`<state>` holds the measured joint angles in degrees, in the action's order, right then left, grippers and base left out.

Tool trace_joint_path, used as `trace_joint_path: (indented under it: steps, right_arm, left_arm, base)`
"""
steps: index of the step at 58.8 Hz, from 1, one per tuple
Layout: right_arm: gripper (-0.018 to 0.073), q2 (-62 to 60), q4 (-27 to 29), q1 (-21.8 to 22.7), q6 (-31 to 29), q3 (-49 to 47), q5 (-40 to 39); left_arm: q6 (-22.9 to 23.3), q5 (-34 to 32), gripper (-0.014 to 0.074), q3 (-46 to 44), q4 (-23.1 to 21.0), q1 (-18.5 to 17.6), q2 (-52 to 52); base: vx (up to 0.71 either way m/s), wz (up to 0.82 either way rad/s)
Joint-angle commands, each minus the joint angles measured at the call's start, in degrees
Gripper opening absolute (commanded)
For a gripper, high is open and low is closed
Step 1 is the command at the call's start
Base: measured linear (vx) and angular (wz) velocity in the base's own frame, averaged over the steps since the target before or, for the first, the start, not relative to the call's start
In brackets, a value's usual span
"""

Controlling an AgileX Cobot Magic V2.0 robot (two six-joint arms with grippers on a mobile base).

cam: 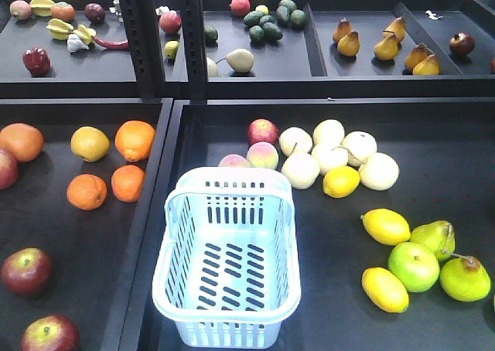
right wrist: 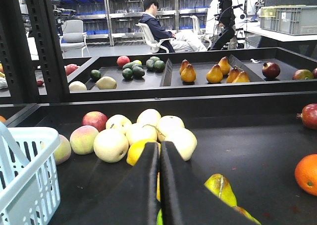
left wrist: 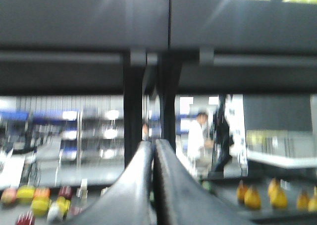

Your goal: Pick three apples into basket with both arms

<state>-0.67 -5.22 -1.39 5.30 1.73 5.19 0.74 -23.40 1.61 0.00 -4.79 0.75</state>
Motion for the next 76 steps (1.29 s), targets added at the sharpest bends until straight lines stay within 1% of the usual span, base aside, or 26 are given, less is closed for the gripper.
trace_joint_path:
  steps: [1, 6, 13, 27, 32, 40, 53, 58, 69, 76]
  right_arm:
    - [-0.0008, -0.7, -0.3, 0.3, -0.4, 0.7, -4.2]
    - [-0.0008, -0.7, -0.3, 0.3, -0.4, 0.7, -4.2]
    - [-0.0008, -0.7, -0.3, 0.3, -0.4, 0.7, -4.3]
    - [-0.0008, -0.7, -0.3, 0.3, -0.4, 0.7, -4.3]
    - [-0.0008, -0.7, -0.3, 0.3, -0.4, 0.7, -4.3]
    - [-0.0008, -0.7, -0.3, 0.3, -0.4, 0.7, -4.3]
    - [-0.0008, -0.7, -0.3, 0.3, -0.4, 0.7, -4.3]
    - [-0.0008, -0.7, -0.3, 0.3, -0.4, 0.7, -4.3]
    - [-0.0008, -0.7, -0.3, 0.3, -0.4, 0.7, -4.3]
    - [-0.0008, -0.7, -0.3, 0.3, -0.4, 0.7, -4.2]
  left_arm:
    - [1.2, -8.6, -0.0006, -1.5, -0.8, 0.1, 0.7]
    - [1.2, -11.2, -0.0006, -1.7, -0.8, 0.1, 0.7]
    - [1.8, -12.9, -0.0006, -1.9, -0.8, 0.1, 0.7]
    - [2.1, -13.0, -0.0006, -1.9, -0.8, 0.1, 0.7]
    - [5.0, -13.2, -0.0006, -1.9, -0.8, 0.1, 0.7]
    - [12.0, -12.2, -0.0006, -1.9, -0.8, 0.1, 0.7]
    - [18.5, -10.7, -0.0006, -1.9, -0.8, 0.1, 0.7]
    - [19.8, -10.4, -0.0006, -1.9, -0.8, 0.1, 0.7]
    - [19.8, -8.4, -0.0006, -1.9, -0.8, 0.1, 0.7]
    - [19.8, -8.6, -0.0006, -1.9, -0.8, 0.1, 0.7]
  base:
    - [0.00, 0.00]
    - [0.00, 0.00]
    - [0.00, 0.00]
    - [0.00, 0.00]
    - [0.00, 0.00]
    - [0.00, 0.00]
    - [0.00, 0.00]
    - [0.00, 0.00]
    - [0.00, 0.00]
    - [0.00, 0.00]
